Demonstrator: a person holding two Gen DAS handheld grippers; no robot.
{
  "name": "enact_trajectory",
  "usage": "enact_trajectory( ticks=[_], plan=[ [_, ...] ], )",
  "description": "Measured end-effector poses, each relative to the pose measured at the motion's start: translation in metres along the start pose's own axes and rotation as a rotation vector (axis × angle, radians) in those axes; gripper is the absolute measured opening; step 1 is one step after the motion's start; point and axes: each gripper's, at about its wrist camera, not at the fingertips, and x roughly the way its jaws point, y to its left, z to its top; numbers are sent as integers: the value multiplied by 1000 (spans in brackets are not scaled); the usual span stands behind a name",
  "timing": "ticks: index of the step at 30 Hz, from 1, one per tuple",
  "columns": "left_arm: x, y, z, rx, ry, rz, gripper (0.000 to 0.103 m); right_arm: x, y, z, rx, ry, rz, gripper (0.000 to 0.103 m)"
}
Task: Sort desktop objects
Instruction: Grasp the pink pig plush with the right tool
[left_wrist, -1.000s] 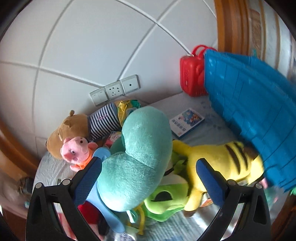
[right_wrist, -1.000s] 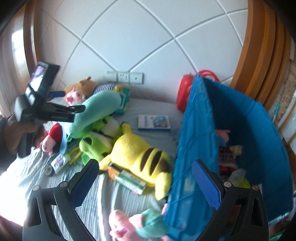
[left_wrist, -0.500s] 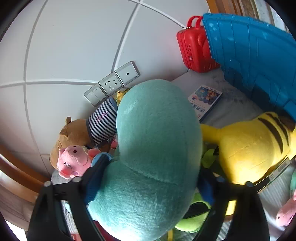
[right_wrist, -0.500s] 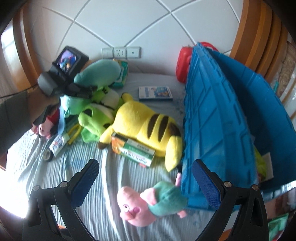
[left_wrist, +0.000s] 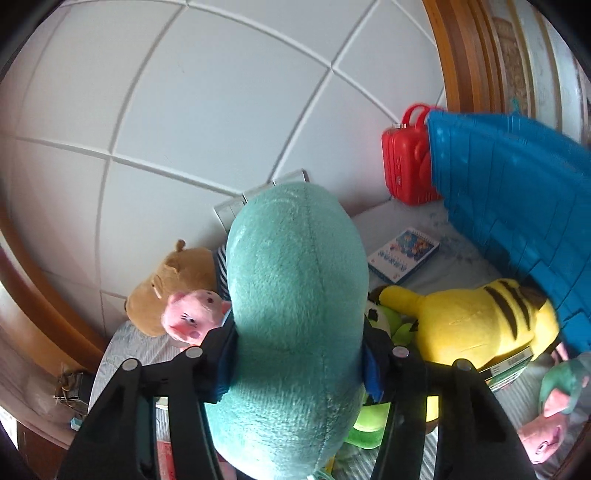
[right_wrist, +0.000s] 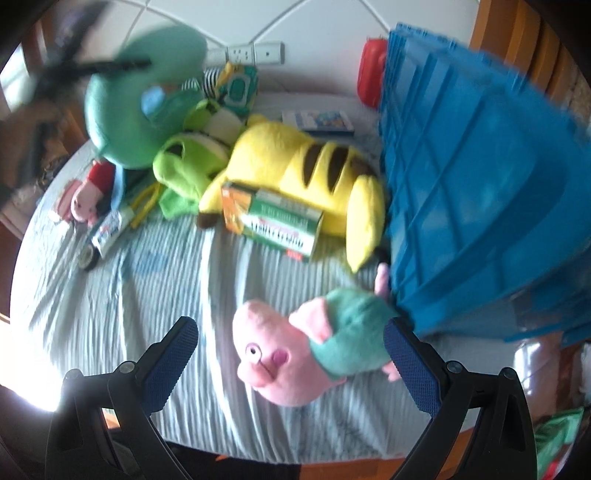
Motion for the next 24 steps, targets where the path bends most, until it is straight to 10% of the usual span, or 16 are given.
enact_trajectory(
  ticks=[24],
  plan=[
    [-112,14,-9,7,-60,-28,53,125,11,-42,24,115,-157,103]
  ],
)
